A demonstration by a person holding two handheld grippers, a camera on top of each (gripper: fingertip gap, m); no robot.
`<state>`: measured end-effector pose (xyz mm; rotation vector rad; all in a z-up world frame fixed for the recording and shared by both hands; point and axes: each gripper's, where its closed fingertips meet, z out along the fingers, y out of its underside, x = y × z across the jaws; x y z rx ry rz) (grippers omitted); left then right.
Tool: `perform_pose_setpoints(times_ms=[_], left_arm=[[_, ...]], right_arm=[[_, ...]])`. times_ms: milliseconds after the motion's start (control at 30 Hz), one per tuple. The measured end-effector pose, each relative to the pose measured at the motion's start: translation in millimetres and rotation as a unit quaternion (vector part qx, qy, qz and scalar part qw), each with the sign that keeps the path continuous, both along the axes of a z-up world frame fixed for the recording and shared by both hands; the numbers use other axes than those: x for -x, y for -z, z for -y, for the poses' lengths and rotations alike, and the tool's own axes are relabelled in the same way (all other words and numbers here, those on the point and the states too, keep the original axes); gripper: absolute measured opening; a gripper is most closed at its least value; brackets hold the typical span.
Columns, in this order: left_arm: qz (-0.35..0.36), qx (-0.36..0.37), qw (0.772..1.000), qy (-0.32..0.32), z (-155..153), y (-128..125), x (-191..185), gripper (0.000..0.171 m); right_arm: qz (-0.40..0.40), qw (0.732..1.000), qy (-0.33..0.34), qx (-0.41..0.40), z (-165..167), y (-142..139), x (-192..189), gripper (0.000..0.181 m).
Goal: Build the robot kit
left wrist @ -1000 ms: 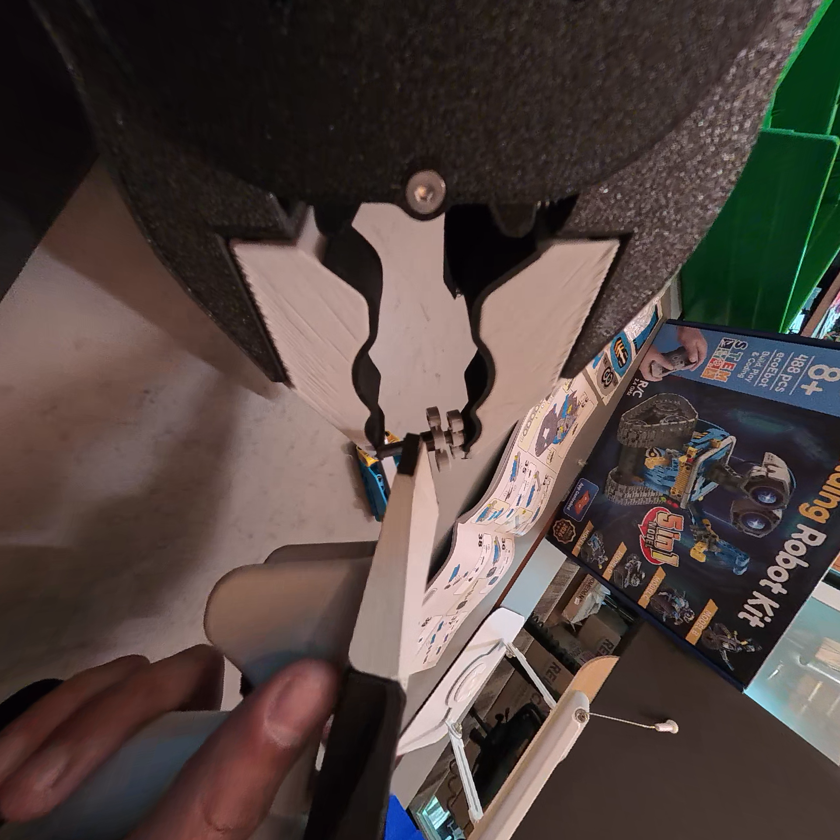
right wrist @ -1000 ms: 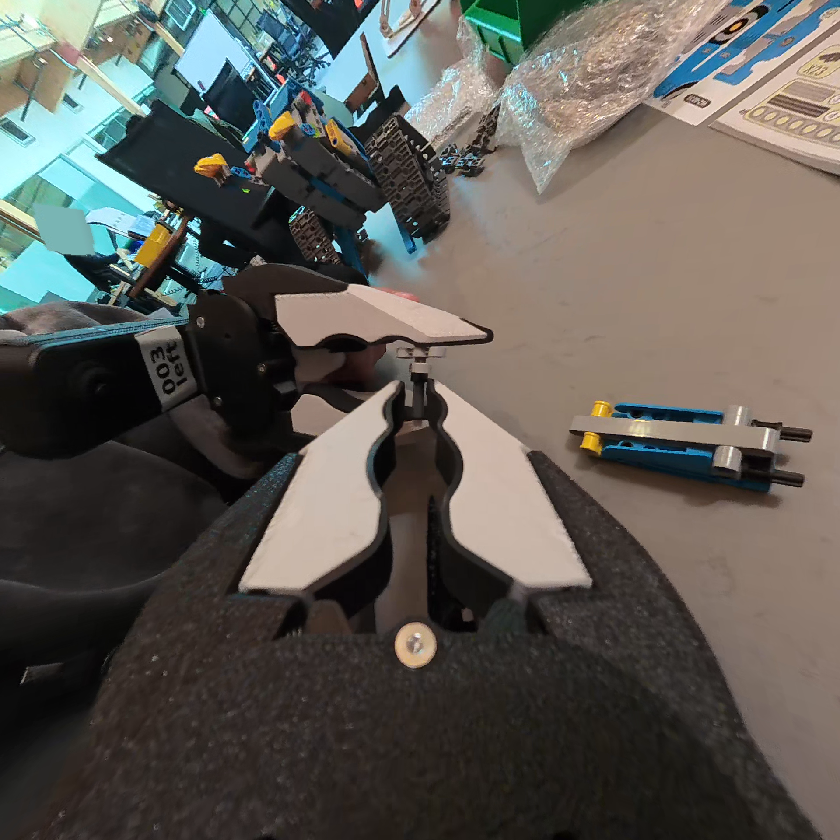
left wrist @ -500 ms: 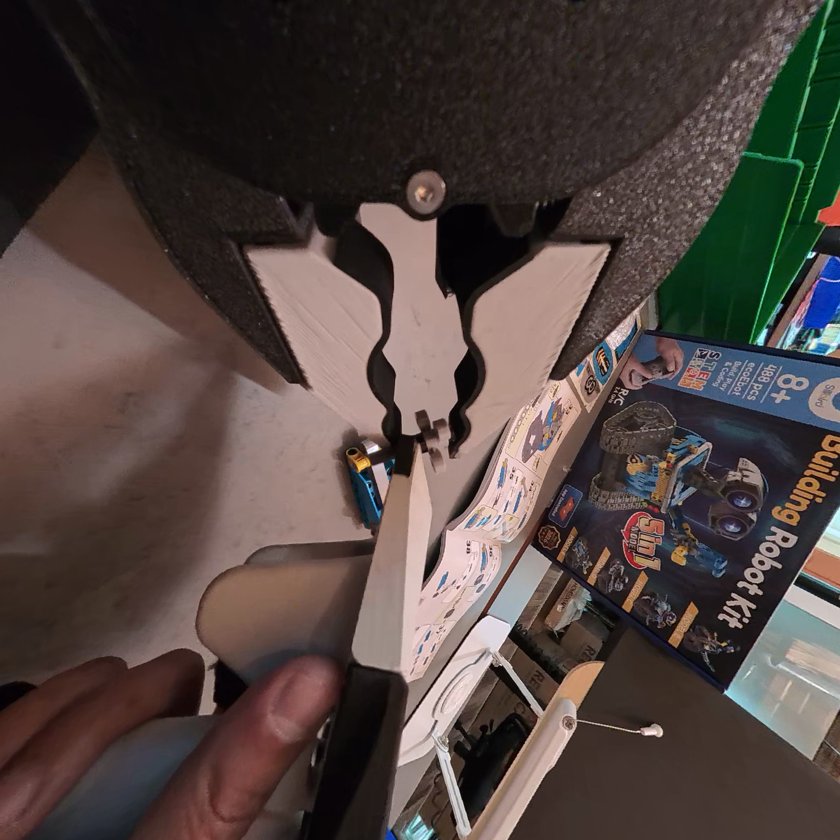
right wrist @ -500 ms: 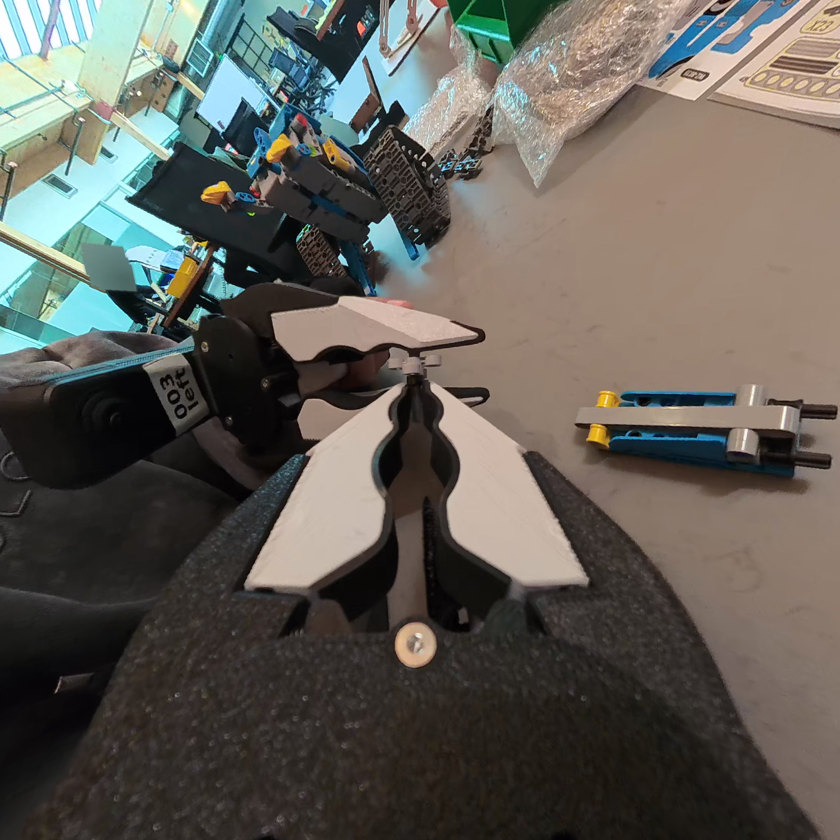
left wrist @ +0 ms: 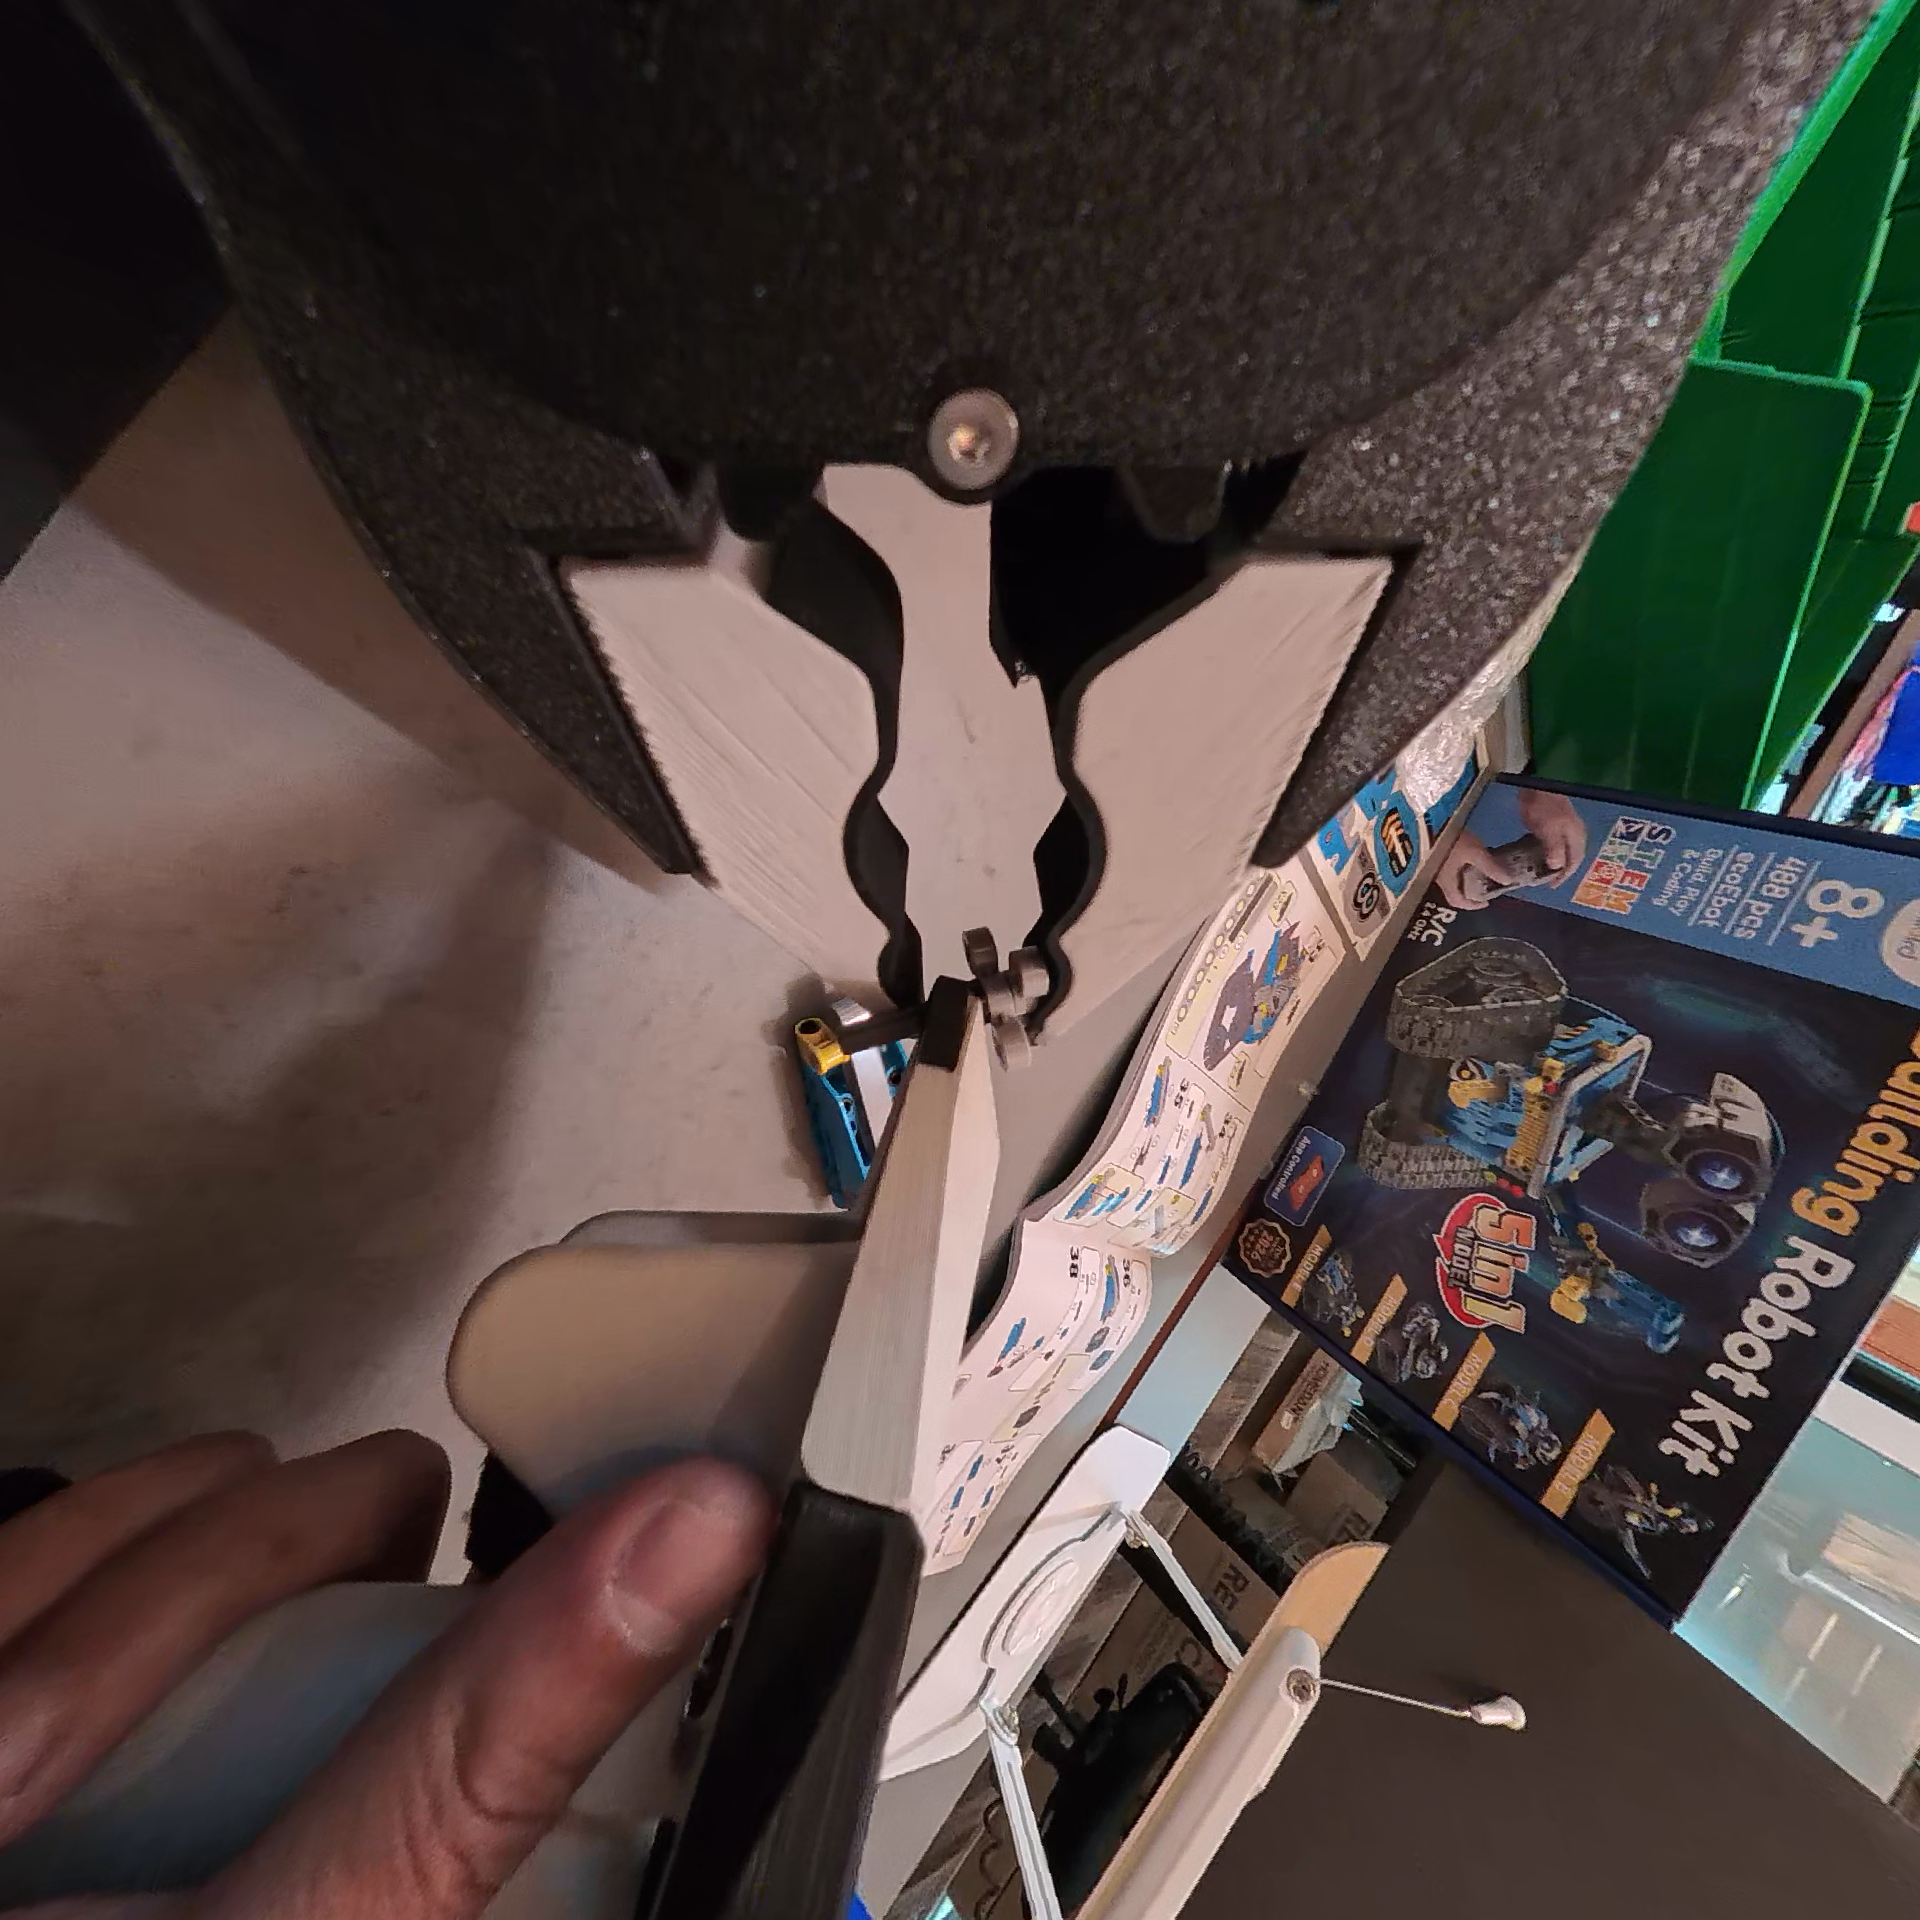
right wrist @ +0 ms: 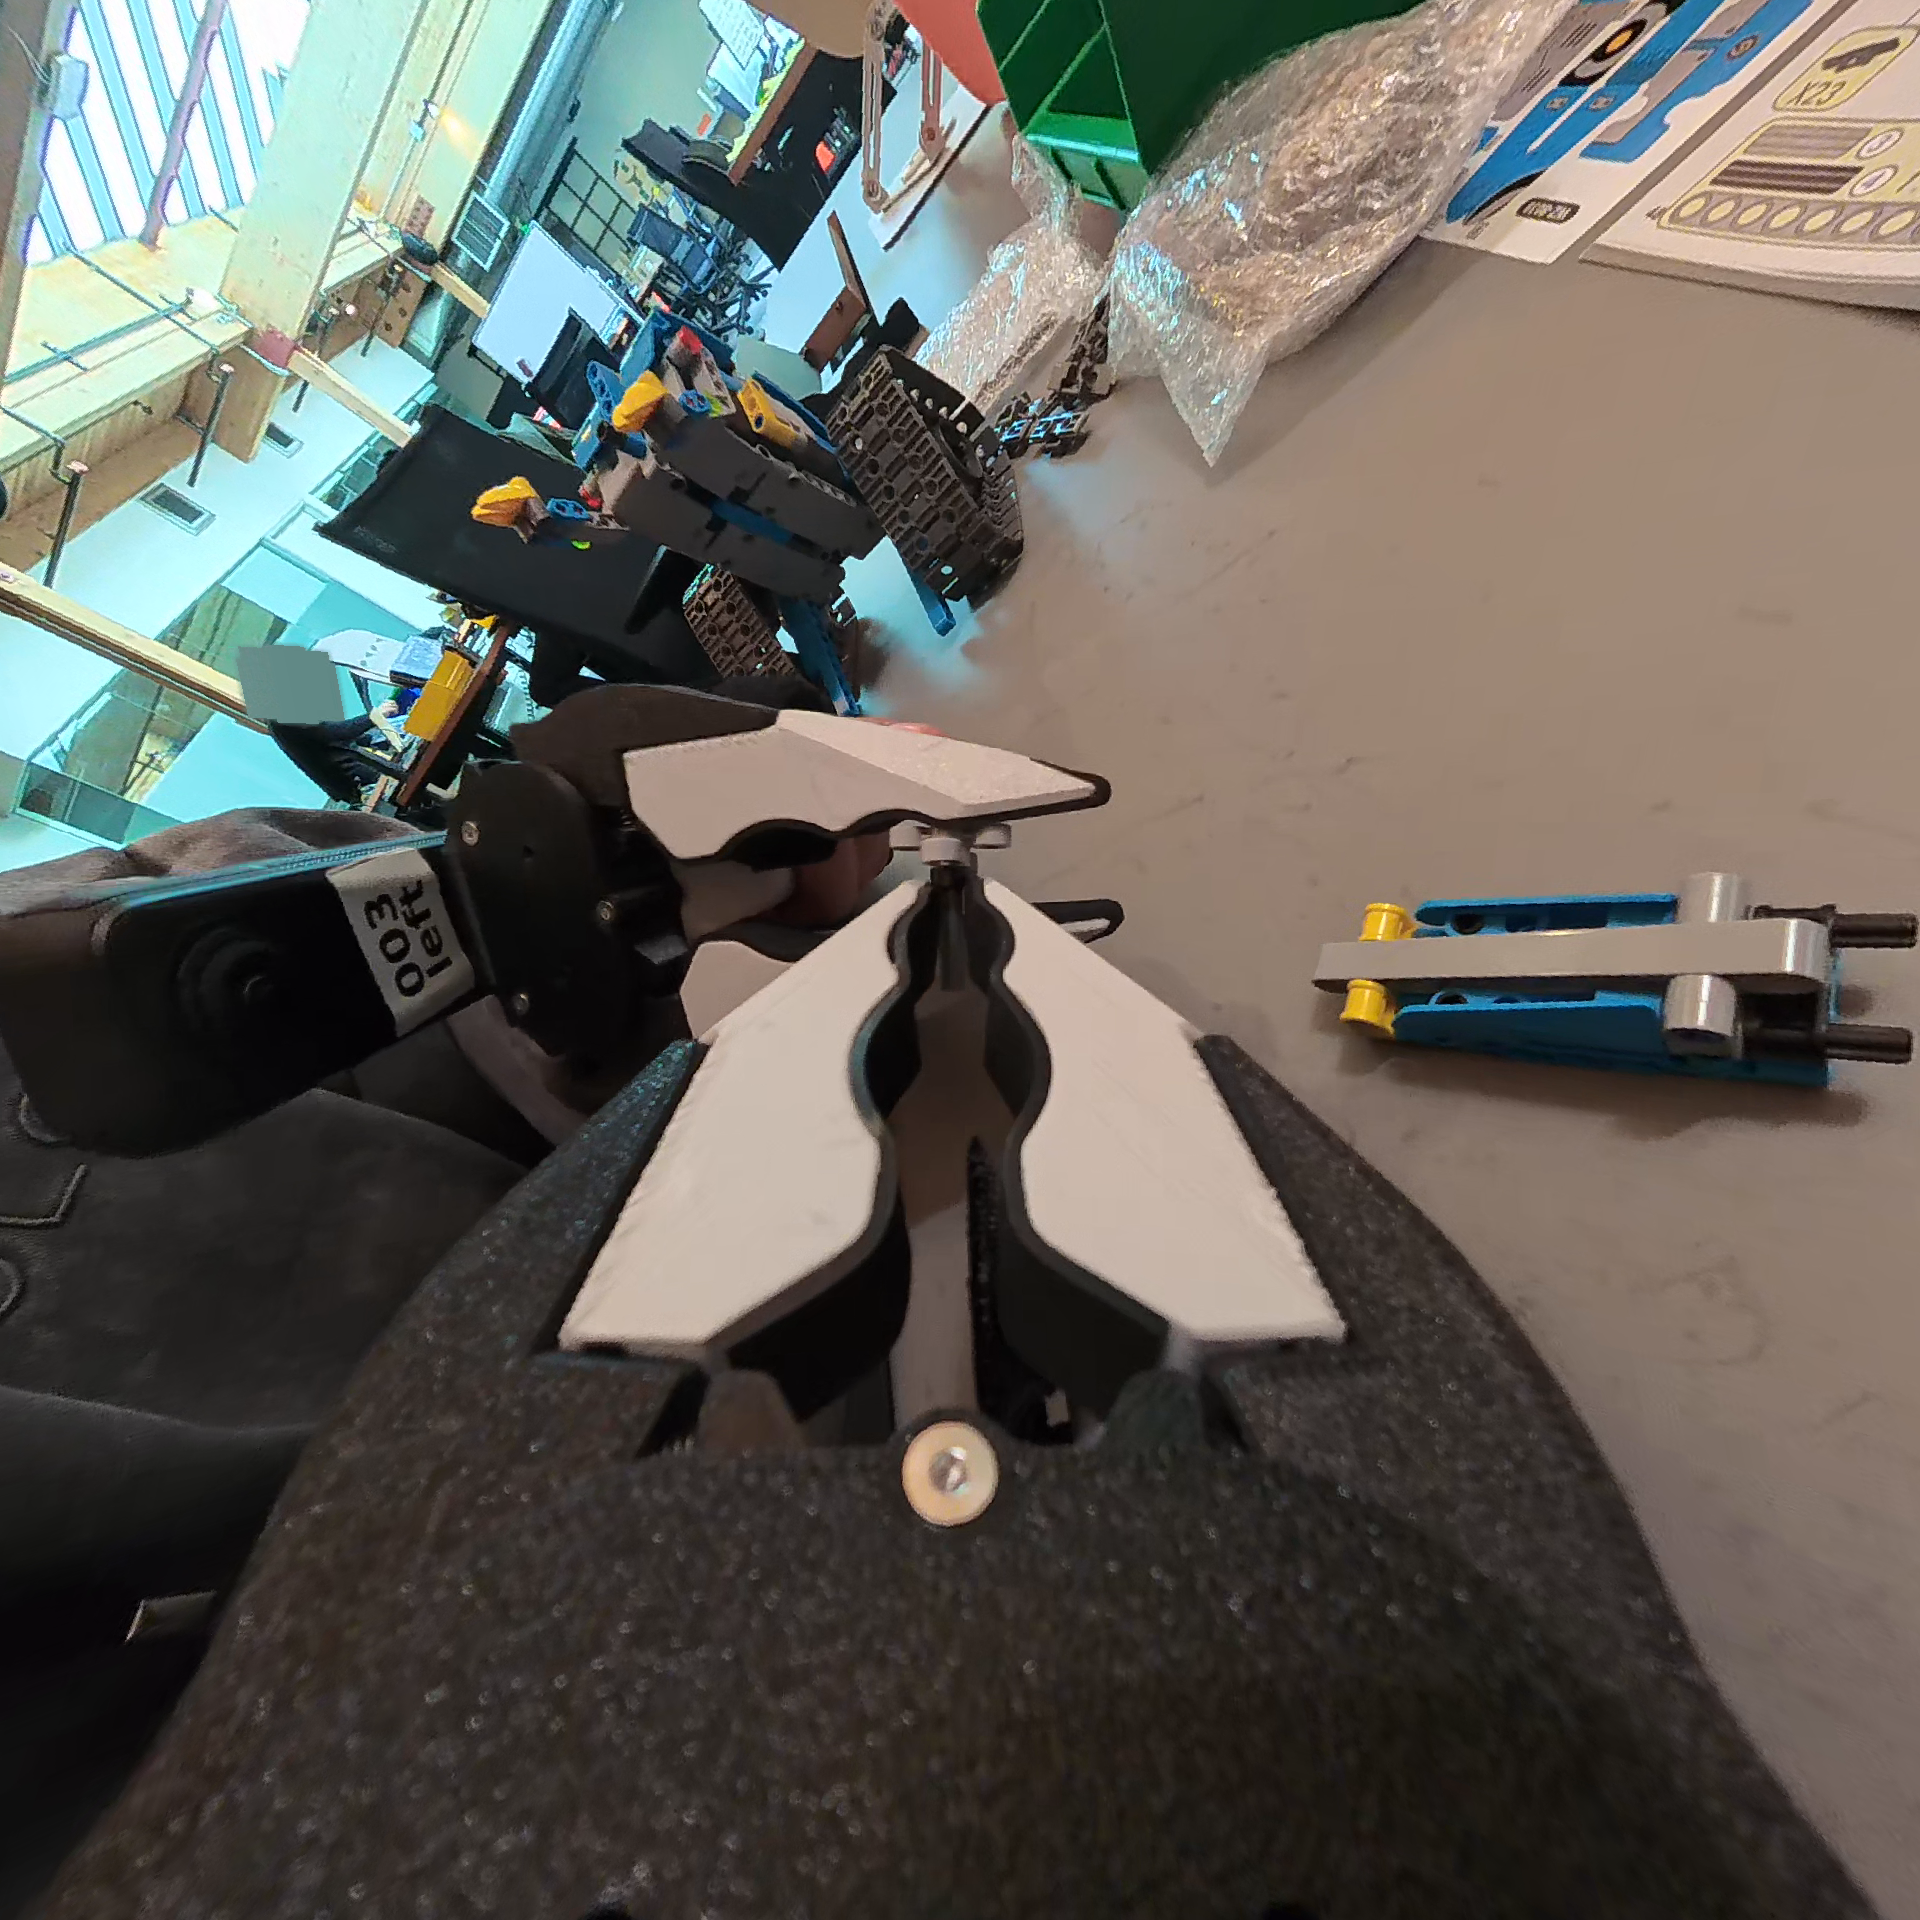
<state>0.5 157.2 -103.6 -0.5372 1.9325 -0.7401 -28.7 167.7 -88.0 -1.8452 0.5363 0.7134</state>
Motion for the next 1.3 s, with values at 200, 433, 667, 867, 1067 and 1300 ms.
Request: perform_pose_setpoints(times_ms=[200,433,667,867,1067,1300], left_arm=[[-0.004,0.028,1.000,0.012,-1,-4,-1,0.017],[-0.008,0.052,0.999,-0.010,-14,-5,-7,0.011],[0.015,0.023,0.999,-0.019,-14,-8,-5,0.011],[0.008,0.035,0.999,-0.003,-10,-9,1,0.026],[-0.158,0.226,0.956,0.103,1,-3,28,0.062],[-0.218,0.396,0.873,0.183,8,-35,45,0.038]], right_arm=[[-0.009,1.000,-0.016,-0.012,1,-4,0,0.004],[0.065,0.997,-0.037,-0.019,9,-13,-8,0.018],[0.089,0.995,-0.045,0.006,2,-4,3,0.018],[0.122,0.991,-0.056,0.029,8,-2,1,0.002],[0.112,0.989,-0.097,-0.028,19,-18,1,0.002],[0.171,0.978,-0.120,-0.015,15,-12,12,0.002]])
